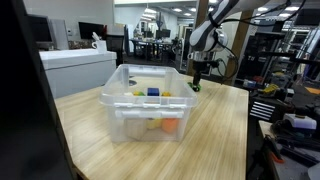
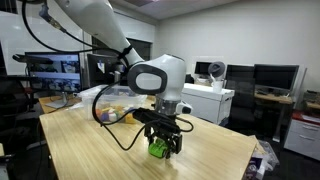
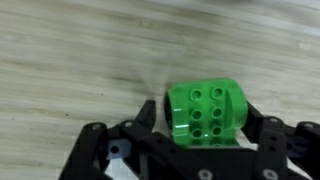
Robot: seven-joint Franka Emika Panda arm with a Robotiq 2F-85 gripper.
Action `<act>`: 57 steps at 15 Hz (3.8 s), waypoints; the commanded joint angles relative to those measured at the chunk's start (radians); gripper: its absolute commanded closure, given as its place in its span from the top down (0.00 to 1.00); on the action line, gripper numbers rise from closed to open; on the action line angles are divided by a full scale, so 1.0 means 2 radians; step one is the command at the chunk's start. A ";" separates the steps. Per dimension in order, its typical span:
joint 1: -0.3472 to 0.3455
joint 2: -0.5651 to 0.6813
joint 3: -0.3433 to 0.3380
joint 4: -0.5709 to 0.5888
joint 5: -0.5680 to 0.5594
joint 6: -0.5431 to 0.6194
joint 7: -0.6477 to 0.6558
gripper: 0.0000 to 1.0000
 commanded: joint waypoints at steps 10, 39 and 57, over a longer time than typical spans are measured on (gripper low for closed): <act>0.005 -0.055 0.011 0.010 0.001 -0.011 0.004 0.42; 0.202 -0.314 0.043 -0.218 0.119 -0.005 -0.193 0.92; 0.190 -0.280 0.020 -0.111 0.099 -0.078 -0.045 1.00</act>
